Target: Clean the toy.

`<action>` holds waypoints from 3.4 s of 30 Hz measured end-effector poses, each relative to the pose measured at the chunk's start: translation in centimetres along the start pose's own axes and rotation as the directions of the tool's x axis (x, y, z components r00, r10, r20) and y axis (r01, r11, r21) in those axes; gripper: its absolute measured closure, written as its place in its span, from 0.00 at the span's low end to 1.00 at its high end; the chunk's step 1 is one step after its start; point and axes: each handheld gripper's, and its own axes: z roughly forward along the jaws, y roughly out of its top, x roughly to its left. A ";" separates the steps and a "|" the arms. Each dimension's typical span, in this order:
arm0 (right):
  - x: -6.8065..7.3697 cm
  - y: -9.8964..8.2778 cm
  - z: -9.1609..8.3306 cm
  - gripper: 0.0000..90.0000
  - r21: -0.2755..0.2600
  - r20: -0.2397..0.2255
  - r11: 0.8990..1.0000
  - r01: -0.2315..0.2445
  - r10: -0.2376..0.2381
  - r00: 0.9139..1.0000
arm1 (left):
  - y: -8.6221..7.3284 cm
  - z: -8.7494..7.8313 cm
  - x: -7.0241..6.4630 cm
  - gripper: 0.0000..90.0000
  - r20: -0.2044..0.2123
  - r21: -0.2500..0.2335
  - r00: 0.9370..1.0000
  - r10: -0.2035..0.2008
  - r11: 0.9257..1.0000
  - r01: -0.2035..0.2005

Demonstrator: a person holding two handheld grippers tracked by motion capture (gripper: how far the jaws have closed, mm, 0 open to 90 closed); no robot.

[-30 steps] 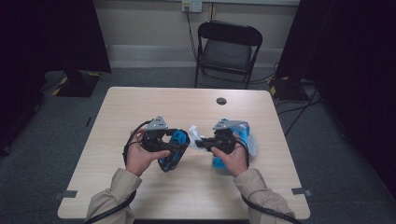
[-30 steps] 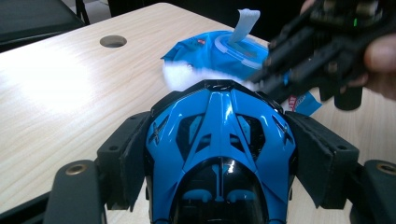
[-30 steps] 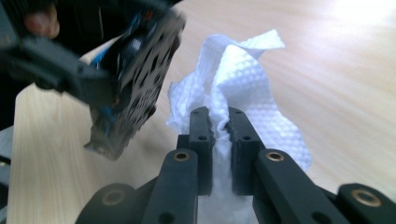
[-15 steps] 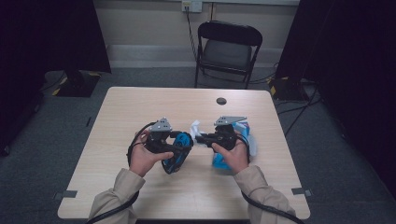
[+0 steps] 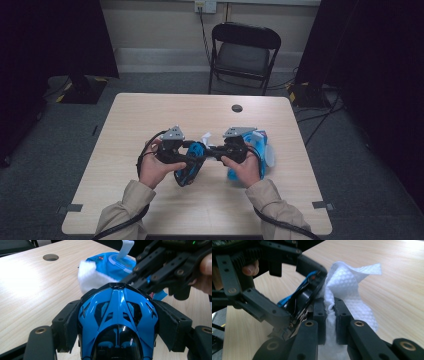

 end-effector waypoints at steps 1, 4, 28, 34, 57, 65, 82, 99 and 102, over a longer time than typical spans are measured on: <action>0.1 -0.1 0.2 0.92 0.004 -0.003 1.000 0.002 -0.002 1.000 | 0.1 0.0 0.0 0.29 0.001 0.003 1.000 -0.001 1.000 0.001; 0.2 -0.4 0.7 0.92 0.007 -0.010 1.000 0.000 0.000 1.000 | 0.2 -0.1 0.0 0.29 -0.003 0.001 1.000 0.002 1.000 -0.002; 1.2 -3.8 3.6 0.92 0.064 -0.084 0.998 -0.020 0.025 0.996 | 0.7 -0.2 -0.1 0.29 -0.009 -0.018 1.000 0.003 1.000 -0.003; 1.4 -4.5 4.2 0.92 0.091 -0.096 0.996 -0.014 0.023 0.995 | 0.7 -0.4 -0.1 0.29 -0.011 -0.024 1.000 0.003 1.000 -0.003; -1.6 -1.0 -1.7 0.91 -0.029 0.029 0.999 -0.015 0.016 0.999 | 0.3 -1.0 0.1 0.29 -0.032 -0.004 0.999 0.015 1.000 -0.015; -1.2 0.2 -2.3 0.91 -0.060 0.009 0.998 -0.001 0.002 1.000 | 0.2 -1.0 0.2 0.29 -0.036 0.005 0.999 0.008 1.000 -0.008; -0.1 0.5 -1.1 0.91 -0.045 -0.026 0.999 0.019 -0.020 0.999 | 0.3 -0.6 0.2 0.29 -0.022 0.010 1.000 0.002 1.000 -0.002; -0.1 0.3 -1.1 0.92 -0.043 -0.029 0.999 0.017 -0.018 0.999 | 0.6 -0.4 0.1 0.29 -0.022 0.019 1.000 0.010 1.000 -0.010; 0.0 0.1 -1.0 0.92 -0.036 -0.030 0.999 0.020 -0.021 0.999 | 0.7 -0.4 0.1 0.29 -0.021 0.009 1.000 0.009 1.000 -0.009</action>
